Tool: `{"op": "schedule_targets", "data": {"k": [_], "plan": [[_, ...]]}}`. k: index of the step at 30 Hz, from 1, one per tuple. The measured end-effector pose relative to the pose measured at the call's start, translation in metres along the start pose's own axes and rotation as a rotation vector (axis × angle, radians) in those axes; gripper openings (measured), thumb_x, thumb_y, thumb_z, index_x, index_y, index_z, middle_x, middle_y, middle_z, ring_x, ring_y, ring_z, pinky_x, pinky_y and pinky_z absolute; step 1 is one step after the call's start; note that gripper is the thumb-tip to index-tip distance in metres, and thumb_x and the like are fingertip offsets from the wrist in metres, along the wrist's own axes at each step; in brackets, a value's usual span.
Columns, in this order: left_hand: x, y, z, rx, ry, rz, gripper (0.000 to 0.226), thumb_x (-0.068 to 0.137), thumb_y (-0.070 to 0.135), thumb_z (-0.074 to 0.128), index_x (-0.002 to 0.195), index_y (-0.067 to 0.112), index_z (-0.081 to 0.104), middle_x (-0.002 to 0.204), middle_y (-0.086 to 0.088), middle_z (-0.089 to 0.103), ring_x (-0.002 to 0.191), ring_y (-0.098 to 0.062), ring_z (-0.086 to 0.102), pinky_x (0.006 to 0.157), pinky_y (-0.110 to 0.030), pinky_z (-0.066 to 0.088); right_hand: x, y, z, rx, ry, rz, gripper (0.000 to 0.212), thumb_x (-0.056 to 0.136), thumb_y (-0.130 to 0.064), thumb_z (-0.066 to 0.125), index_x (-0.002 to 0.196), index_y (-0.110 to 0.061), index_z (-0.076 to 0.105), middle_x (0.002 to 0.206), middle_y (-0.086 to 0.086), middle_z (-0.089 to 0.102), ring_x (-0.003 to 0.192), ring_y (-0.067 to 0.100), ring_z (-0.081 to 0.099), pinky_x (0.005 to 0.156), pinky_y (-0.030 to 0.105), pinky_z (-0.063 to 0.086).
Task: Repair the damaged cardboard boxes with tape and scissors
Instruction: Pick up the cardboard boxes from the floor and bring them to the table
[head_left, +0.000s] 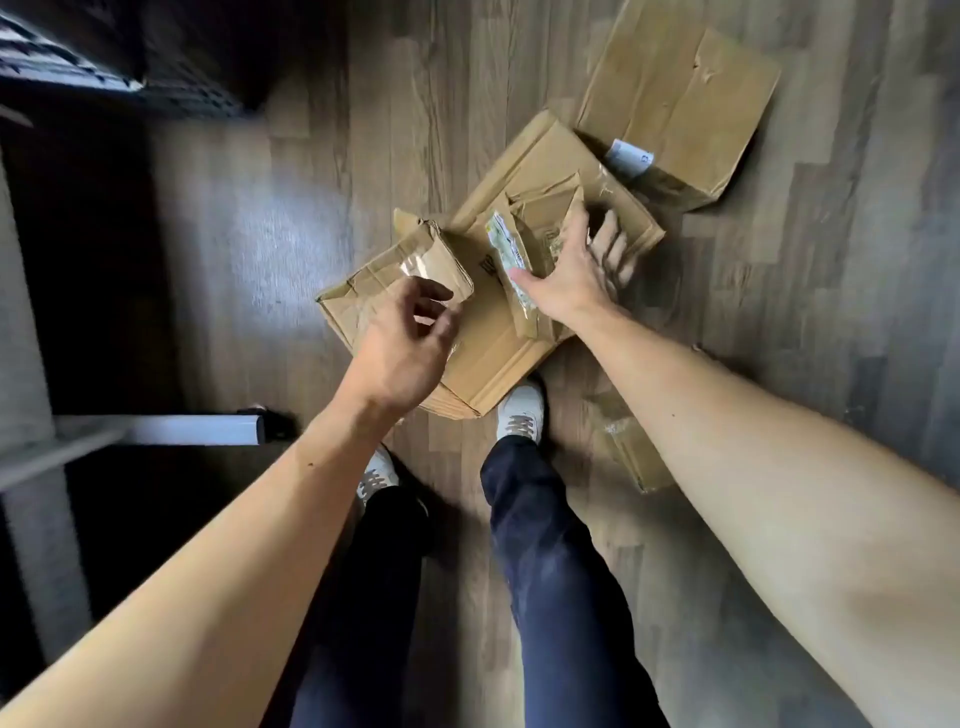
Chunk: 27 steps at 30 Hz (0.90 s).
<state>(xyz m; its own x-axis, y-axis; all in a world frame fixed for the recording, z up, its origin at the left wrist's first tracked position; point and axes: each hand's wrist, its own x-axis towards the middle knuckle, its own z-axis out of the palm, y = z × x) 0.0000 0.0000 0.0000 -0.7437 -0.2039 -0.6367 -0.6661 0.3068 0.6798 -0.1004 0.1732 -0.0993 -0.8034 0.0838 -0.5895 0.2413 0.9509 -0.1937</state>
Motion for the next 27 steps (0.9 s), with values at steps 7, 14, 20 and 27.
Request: {"op": "schedule_targets", "data": {"k": [7,14,20,27], "plan": [[-0.009,0.01,0.01,-0.009,0.018,-0.086,0.022,0.099,0.029,0.057,0.115,0.014,0.057,0.103,-0.005,0.066,0.092,-0.021,0.067,0.084,-0.037,0.056,0.0,0.007,-0.009,0.118,-0.039,0.029,0.117,0.076,-0.039,0.08,0.158,-0.027,-0.003,0.158,0.016,0.023,0.147,0.038,0.02,0.118,0.055,0.023],[-0.062,0.066,-0.001,-0.007,0.062,-0.095,0.023,0.099,0.029,0.056,0.118,0.016,0.055,0.104,-0.003,0.065,0.095,-0.02,0.067,0.083,-0.031,0.055,-0.068,0.012,-0.084,0.072,0.152,-0.164,0.103,0.064,-0.028,0.087,0.143,-0.009,0.024,0.141,0.015,0.029,0.131,0.037,0.029,0.112,0.05,0.026],[-0.129,0.112,-0.028,-0.01,0.164,-0.072,0.024,0.099,0.034,0.055,0.119,0.02,0.054,0.104,0.003,0.064,0.091,-0.013,0.067,0.066,-0.015,0.046,-0.138,-0.001,-0.154,0.08,0.178,-0.327,0.095,0.063,-0.031,0.087,0.129,-0.018,0.02,0.138,0.019,0.034,0.124,0.044,0.039,0.102,0.055,0.04],[-0.205,0.128,-0.075,-0.061,0.317,-0.031,0.025,0.099,0.037,0.055,0.12,0.022,0.052,0.106,0.007,0.063,0.088,-0.007,0.066,0.065,-0.017,0.046,-0.206,-0.048,-0.205,0.763,-0.322,-0.098,0.091,0.08,-0.046,0.077,0.151,-0.014,0.03,0.144,0.005,0.049,0.13,0.024,0.047,0.101,0.031,0.037]]}}
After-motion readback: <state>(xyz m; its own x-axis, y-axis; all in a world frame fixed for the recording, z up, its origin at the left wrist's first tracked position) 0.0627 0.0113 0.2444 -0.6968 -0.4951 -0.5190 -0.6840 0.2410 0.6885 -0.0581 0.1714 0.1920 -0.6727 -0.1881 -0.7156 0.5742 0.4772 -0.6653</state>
